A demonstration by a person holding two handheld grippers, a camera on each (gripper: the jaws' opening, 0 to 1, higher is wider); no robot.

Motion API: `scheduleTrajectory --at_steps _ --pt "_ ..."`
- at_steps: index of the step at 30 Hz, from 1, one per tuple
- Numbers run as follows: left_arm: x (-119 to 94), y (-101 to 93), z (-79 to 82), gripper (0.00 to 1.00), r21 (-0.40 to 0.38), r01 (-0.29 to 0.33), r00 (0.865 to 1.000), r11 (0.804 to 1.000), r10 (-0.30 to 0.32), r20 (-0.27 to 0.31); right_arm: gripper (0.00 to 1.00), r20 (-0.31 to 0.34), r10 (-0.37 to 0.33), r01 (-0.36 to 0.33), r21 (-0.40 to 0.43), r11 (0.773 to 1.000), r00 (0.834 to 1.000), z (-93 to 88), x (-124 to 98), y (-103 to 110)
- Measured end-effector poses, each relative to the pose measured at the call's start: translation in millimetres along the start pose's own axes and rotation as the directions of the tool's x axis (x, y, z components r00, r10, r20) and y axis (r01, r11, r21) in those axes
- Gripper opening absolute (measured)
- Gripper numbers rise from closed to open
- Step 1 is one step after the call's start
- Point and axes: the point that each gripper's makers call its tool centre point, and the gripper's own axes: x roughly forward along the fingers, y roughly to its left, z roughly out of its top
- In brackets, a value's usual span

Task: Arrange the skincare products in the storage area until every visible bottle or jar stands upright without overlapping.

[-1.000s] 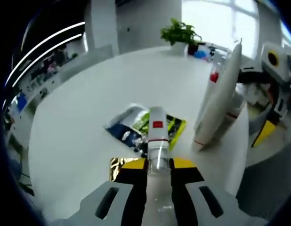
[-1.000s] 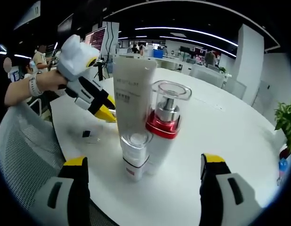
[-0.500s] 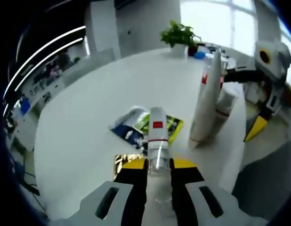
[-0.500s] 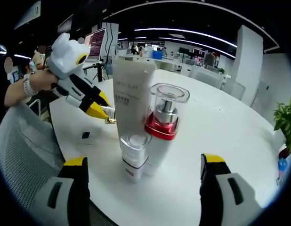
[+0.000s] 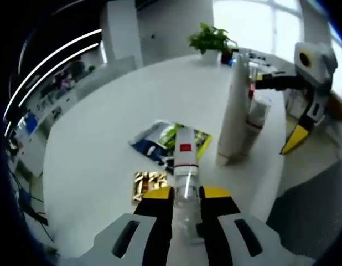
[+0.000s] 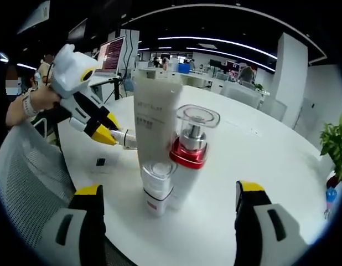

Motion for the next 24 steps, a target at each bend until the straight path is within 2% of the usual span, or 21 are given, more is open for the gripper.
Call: scheduleTrajectory --at_steps 9,19,21,24 --pt "-7 -9.0 -10.7 0.14 -0.001 0.008 1.000 1.000 -0.008 -0.018 0.98 0.018 0.013 -0.013 0.009 1.000 1.000 3.0 -1 3" --pt "-18 -17.9 -18.9 0.14 -0.012 0.010 1.000 1.000 -0.011 -0.017 0.95 0.009 0.010 -0.010 0.007 1.000 1.000 0.9 -3 4" --pt "-20 -18.8 -20.0 0.14 -0.016 0.008 1.000 1.000 -0.008 -0.018 0.94 0.026 0.030 -0.032 0.044 0.999 0.999 3.1 -5 7" --pt "-23 -21.5 -23.1 0.14 -0.018 0.006 1.000 1.000 -0.006 -0.021 0.92 0.044 0.019 -0.020 0.038 0.999 0.999 6.8 -11 7"
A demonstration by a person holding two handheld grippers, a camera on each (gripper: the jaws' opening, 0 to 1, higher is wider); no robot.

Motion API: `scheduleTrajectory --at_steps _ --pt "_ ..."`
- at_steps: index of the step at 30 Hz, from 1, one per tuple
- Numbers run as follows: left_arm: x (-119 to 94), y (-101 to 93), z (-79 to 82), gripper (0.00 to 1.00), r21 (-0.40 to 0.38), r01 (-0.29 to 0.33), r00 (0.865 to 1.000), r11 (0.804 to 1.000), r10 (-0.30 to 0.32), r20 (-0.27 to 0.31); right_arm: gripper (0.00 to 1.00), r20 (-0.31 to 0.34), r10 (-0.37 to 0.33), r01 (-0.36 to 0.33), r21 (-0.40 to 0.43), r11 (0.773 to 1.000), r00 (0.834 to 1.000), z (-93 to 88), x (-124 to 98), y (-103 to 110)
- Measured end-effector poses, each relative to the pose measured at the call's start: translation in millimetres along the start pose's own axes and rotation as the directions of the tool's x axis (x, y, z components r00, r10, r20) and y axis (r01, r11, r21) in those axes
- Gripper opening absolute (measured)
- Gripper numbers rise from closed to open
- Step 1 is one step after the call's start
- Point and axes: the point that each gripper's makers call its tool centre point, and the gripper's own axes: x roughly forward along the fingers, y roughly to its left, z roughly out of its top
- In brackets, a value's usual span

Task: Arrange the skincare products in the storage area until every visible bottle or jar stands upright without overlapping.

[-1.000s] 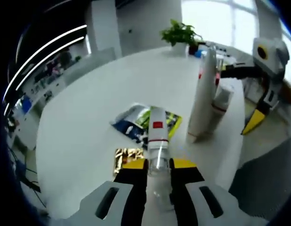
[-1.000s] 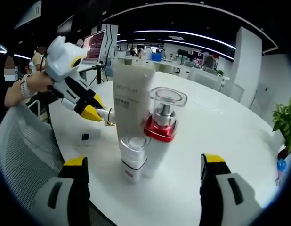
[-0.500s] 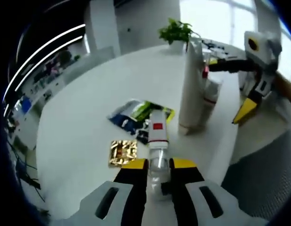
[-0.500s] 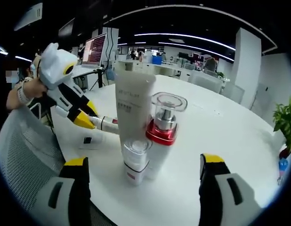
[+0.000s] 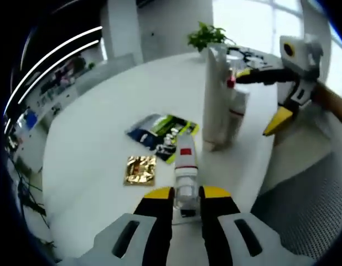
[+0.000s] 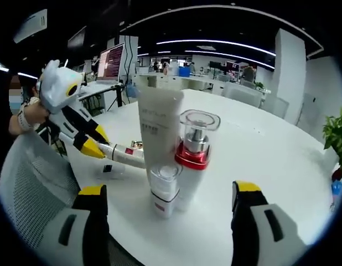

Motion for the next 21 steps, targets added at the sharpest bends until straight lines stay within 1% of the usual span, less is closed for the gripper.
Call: scheduleTrajectory --at_steps 4,6,9,11,12,14,16,17,21 --pt "-1 -6.1 0.9 0.14 0.012 0.012 1.000 1.000 -0.012 0.001 0.90 0.023 -0.003 0.003 0.005 1.000 1.000 4.0 -7 4" --pt "-1 -7.7 0.4 0.14 0.033 0.010 1.000 0.999 -0.010 -0.009 0.86 0.032 -0.005 0.005 -0.013 1.000 0.999 6.6 -11 7" --pt "1 -9.6 -3.9 0.14 0.060 0.009 0.999 0.998 -0.007 -0.038 0.83 0.053 -0.006 0.008 -0.038 0.999 0.999 12.1 -18 13" --pt "1 -11.5 -3.8 0.14 0.059 0.018 0.999 0.998 -0.016 -0.038 0.81 0.068 -0.005 0.008 -0.043 0.999 0.998 15.8 -22 16" --pt "1 -12.8 -3.6 0.14 0.058 0.025 0.999 0.998 -0.022 -0.040 0.79 0.096 0.001 0.003 -0.048 0.999 0.995 21.6 -25 18" --pt "0 -13.9 -2.1 0.14 0.061 0.027 0.999 0.998 -0.024 -0.038 0.76 0.125 0.006 -0.002 -0.037 0.999 0.992 27.8 -30 20" --pt "-2 -14.4 -1.4 0.14 0.064 0.030 0.999 0.997 -0.027 -0.039 0.72 0.149 0.015 -0.008 -0.042 0.999 0.989 32.2 -34 21" --pt "-2 -14.7 -1.2 0.14 0.065 0.032 0.999 0.997 -0.029 -0.040 0.71 0.150 0.017 -0.010 -0.046 0.999 0.989 32.8 -34 20" --pt "-6 -16.9 1.0 0.14 0.082 0.035 0.999 0.996 -0.032 -0.042 0.64 0.146 0.058 -0.041 -0.114 0.993 0.988 39.0 -35 32"
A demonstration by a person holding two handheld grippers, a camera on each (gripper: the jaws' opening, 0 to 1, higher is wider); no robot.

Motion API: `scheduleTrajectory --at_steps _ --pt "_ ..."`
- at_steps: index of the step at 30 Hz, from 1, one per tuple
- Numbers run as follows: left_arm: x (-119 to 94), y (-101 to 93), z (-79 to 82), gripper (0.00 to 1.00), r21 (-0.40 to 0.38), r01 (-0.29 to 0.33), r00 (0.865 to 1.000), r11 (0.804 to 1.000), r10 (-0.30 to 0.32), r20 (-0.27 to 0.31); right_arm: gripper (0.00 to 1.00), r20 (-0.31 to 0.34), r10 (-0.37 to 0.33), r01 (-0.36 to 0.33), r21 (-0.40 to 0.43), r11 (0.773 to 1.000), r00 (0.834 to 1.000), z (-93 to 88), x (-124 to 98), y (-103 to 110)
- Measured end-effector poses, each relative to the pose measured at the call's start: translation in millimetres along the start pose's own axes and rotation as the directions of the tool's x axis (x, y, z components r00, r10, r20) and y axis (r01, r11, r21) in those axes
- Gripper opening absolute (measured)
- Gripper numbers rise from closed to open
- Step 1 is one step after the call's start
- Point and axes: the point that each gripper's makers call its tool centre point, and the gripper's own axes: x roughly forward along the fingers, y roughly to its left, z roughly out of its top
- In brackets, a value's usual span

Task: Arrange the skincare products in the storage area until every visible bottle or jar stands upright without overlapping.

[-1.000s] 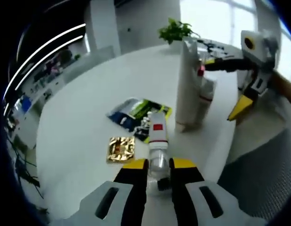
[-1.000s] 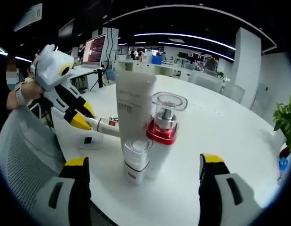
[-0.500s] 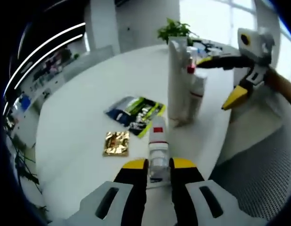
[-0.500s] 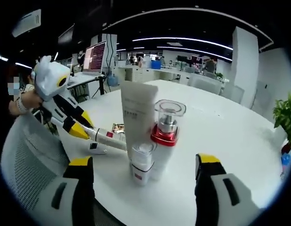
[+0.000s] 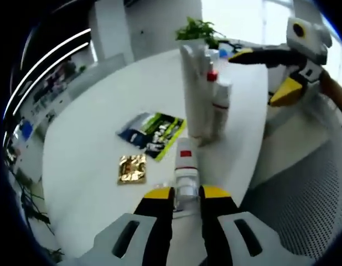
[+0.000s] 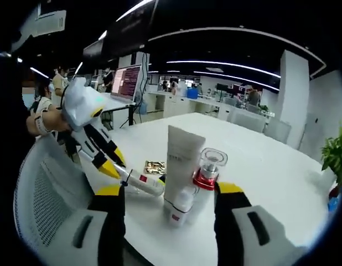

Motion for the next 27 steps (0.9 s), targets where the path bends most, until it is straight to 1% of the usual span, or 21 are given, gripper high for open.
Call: scheduleTrajectory --at_steps 2,4,5,7,9,10,12,14,16,17,19,20,21,22,23,25,27 --pt "-2 -2.7 0.8 0.14 0.014 0.007 1.000 1.000 -0.007 -0.007 0.62 0.002 0.023 -0.023 -0.009 1.000 1.000 3.6 3 8" --pt "-5 -5.1 1.6 0.14 0.026 0.009 1.000 1.000 -0.009 -0.005 0.59 0.000 0.062 -0.062 -0.044 0.997 0.998 4.3 5 16" --pt "-7 -5.9 1.5 0.14 0.030 0.010 1.000 1.000 -0.010 -0.004 0.58 -0.005 0.086 -0.086 -0.057 0.995 0.996 6.1 7 22" --pt "-10 -7.2 0.5 0.14 0.038 0.014 1.000 0.999 -0.013 -0.008 0.56 -0.008 0.108 -0.108 -0.072 0.991 0.994 8.1 11 29" --pt "-10 -8.5 -1.6 0.14 0.058 0.017 1.000 0.998 -0.016 -0.017 0.54 -0.014 0.151 -0.151 -0.087 0.985 0.988 8.6 17 39" --pt "-10 -8.8 -2.7 0.14 0.063 0.016 1.000 0.998 -0.015 -0.021 0.53 -0.019 0.160 -0.161 -0.095 0.982 0.987 7.9 20 41" --pt "-11 -11.3 -4.8 0.14 0.067 0.027 0.999 0.997 -0.025 -0.033 0.53 -0.049 0.182 -0.186 -0.123 0.975 0.982 3.9 27 48" --pt "-12 -12.6 -4.6 0.14 0.069 0.027 0.999 0.997 -0.025 -0.031 0.51 -0.106 0.187 -0.201 -0.140 0.970 0.977 -6.6 35 48" --pt "-14 -14.3 -3.7 0.14 0.070 0.030 0.999 0.997 -0.028 -0.029 0.49 -0.117 0.186 -0.203 -0.157 0.967 0.976 -8.6 41 50" --pt "-15 -15.2 -3.2 0.14 0.070 0.032 0.999 0.997 -0.030 -0.029 0.49 -0.132 0.203 -0.224 -0.164 0.961 0.970 -11.7 44 53" --pt "-17 -17.0 -2.1 0.14 0.070 0.038 0.999 0.997 -0.036 -0.027 0.48 -0.145 0.212 -0.237 -0.184 0.954 0.966 -13.0 49 58" --pt "-17 -17.9 -1.9 0.14 0.069 0.042 0.999 0.997 -0.040 -0.028 0.48 -0.166 0.219 -0.252 -0.210 0.945 0.961 -15.1 51 60" --pt "-18 -18.8 -1.9 0.14 0.069 0.046 0.999 0.997 -0.044 -0.031 0.47 -0.179 0.216 -0.256 -0.239 0.937 0.960 -15.8 53 61" --pt "-19 -19.6 -1.6 0.14 0.072 0.048 0.998 0.996 -0.045 -0.032 0.47 -0.192 0.214 -0.258 -0.253 0.932 0.958 -17.1 55 62" --pt "-20 -20.1 -1.2 0.14 0.075 0.049 0.998 0.996 -0.046 -0.032 0.48 -0.203 0.223 -0.273 -0.270 0.923 0.954 -18.2 57 65" --pt "-22 -22.5 0.4 0.14 0.084 0.055 0.998 0.995 -0.052 -0.032 0.48 -0.208 0.232 -0.286 -0.288 0.914 0.950 -18.1 62 70" --pt "-24 -24.1 2.4 0.14 0.085 0.060 0.998 0.995 -0.058 -0.027 0.47 -0.223 0.244 -0.307 -0.320 0.896 0.944 -19.9 65 74"
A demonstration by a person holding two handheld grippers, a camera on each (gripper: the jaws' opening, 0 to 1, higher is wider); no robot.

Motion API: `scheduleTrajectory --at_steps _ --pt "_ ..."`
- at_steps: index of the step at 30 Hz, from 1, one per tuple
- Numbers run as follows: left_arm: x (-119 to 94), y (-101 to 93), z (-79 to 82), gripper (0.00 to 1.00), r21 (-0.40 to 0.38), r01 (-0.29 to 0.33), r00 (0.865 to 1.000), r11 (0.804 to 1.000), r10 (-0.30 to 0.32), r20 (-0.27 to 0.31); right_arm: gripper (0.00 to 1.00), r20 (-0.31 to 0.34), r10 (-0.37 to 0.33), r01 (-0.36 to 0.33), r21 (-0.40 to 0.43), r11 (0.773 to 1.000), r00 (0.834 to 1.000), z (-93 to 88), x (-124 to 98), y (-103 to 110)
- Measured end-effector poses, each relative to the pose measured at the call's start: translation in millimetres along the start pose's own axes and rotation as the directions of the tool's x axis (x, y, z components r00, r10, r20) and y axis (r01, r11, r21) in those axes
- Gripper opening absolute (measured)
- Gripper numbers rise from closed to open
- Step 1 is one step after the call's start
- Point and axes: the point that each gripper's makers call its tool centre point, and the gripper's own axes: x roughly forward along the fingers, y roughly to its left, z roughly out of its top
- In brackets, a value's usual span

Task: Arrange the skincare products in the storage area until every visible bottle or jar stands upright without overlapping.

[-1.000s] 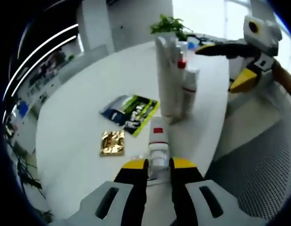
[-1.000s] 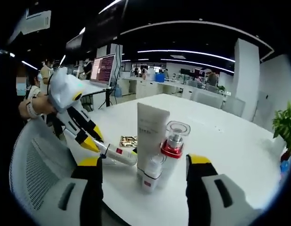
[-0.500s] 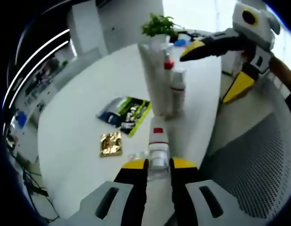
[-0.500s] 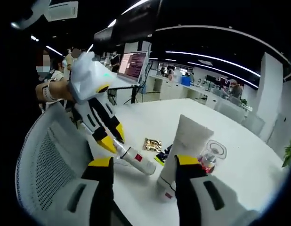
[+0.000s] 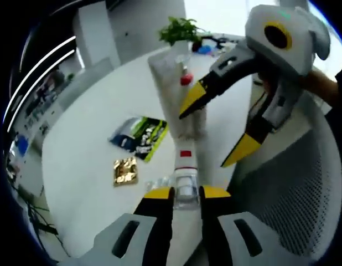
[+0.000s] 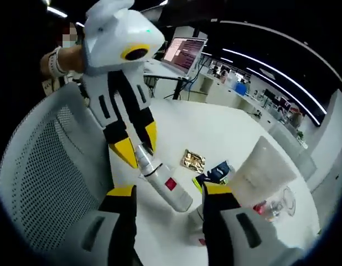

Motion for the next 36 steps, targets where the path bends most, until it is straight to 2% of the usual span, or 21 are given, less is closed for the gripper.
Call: scheduleTrajectory --at_steps 4,10,13,17,21,31,36 --pt "-2 -3.8 3.3 0.14 -0.011 0.021 1.000 1.000 -0.021 0.011 0.47 -0.046 0.018 -0.022 -0.100 0.995 0.999 -4.3 9 3" --pt "-2 -8.6 4.4 0.14 -0.006 0.043 0.999 0.999 -0.043 -0.004 0.46 -0.055 0.050 -0.057 -0.127 0.990 0.997 -9.4 18 9" --pt "-3 -9.5 5.9 0.14 -0.008 0.050 0.999 0.999 -0.050 -0.009 0.44 -0.081 0.037 -0.052 -0.190 0.980 0.996 -16.5 22 10" --pt "-1 -10.5 6.1 0.14 -0.001 0.058 0.998 0.998 -0.058 -0.025 0.42 -0.096 0.071 -0.090 -0.205 0.975 0.993 -22.7 25 19" --pt "0 -12.7 8.0 0.14 -0.004 0.073 0.997 0.997 -0.073 -0.032 0.37 -0.062 0.080 -0.091 -0.202 0.975 0.995 -17.3 25 18" --pt "1 -16.9 11.0 0.14 -0.001 0.108 0.992 0.994 -0.108 -0.061 0.29 -0.072 0.073 -0.088 -0.238 0.967 0.995 -20.0 24 16" --pt "-2 -14.5 13.5 0.15 -0.004 0.114 0.992 0.994 -0.114 -0.050 0.26 -0.056 0.069 -0.082 -0.258 0.963 0.996 -16.0 24 16"
